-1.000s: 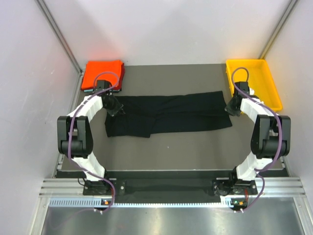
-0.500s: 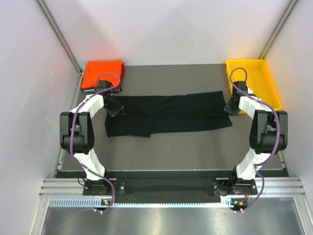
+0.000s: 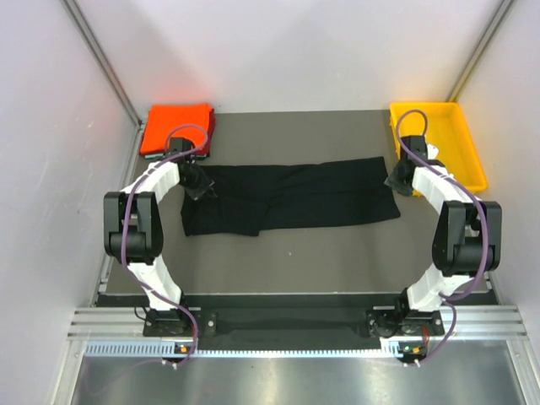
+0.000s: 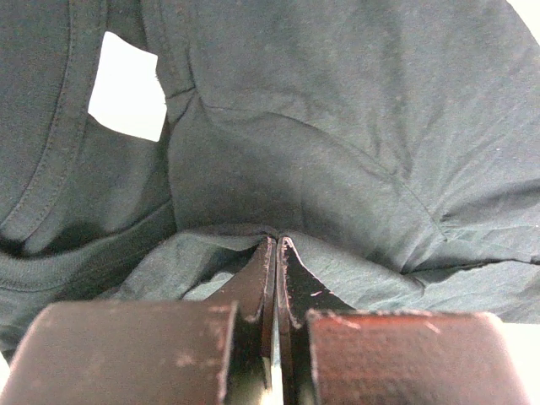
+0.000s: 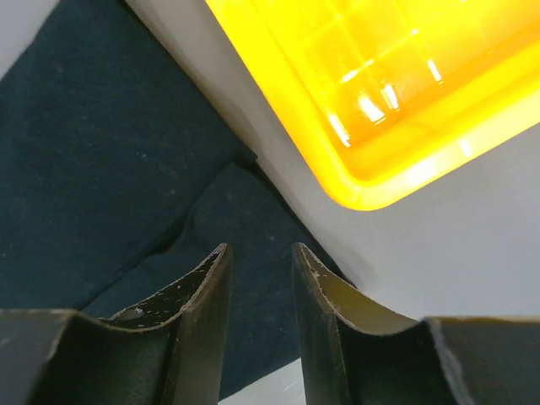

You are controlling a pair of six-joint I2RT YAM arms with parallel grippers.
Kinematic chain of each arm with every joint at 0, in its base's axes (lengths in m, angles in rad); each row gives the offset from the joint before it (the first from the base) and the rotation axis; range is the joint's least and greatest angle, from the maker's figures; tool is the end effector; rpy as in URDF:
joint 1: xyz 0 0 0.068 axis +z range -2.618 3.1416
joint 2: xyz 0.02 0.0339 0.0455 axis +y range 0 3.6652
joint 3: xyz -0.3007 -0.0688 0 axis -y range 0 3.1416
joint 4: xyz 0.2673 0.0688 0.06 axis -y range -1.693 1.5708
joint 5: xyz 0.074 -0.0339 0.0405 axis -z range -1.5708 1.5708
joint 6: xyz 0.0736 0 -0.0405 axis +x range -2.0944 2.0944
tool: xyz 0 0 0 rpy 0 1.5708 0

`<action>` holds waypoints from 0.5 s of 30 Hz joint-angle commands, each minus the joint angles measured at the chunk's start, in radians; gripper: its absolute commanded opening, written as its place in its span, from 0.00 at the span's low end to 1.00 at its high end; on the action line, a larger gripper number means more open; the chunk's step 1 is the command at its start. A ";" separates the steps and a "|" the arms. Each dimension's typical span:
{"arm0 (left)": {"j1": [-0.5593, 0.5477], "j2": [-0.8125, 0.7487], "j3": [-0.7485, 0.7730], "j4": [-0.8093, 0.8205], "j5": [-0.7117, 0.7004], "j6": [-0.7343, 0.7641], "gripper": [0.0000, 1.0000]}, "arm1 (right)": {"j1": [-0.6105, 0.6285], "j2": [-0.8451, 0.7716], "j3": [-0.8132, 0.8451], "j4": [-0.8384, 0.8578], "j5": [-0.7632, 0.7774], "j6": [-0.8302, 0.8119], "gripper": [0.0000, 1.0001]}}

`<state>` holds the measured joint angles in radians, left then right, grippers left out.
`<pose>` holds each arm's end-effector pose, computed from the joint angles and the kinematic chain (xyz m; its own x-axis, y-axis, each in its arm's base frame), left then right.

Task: Fold and stack the t-shirts
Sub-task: Fold the tshirt

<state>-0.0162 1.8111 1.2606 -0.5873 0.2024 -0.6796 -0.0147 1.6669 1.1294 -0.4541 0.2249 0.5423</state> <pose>0.4118 -0.0215 0.1843 -0.7689 -0.6033 -0.2117 -0.4925 0.7700 -0.4056 0.3887 -0.0221 0.2055 -0.6464 0.5127 -0.5651 0.5487 0.8270 0.1226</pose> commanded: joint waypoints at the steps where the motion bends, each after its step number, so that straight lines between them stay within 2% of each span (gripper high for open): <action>1: 0.007 0.001 0.046 0.026 0.012 0.012 0.00 | 0.037 -0.044 0.023 -0.001 0.033 -0.001 0.36; 8: 0.007 -0.001 0.063 0.018 0.020 0.012 0.00 | 0.067 -0.038 0.040 -0.006 0.051 0.001 0.37; 15: 0.007 0.014 0.075 0.007 0.008 0.006 0.00 | 0.075 0.013 0.004 0.022 0.051 0.005 0.31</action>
<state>-0.0158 1.8114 1.2938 -0.5907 0.2195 -0.6800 0.0505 1.6642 1.1286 -0.4561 0.2462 0.5426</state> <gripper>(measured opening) 0.011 0.319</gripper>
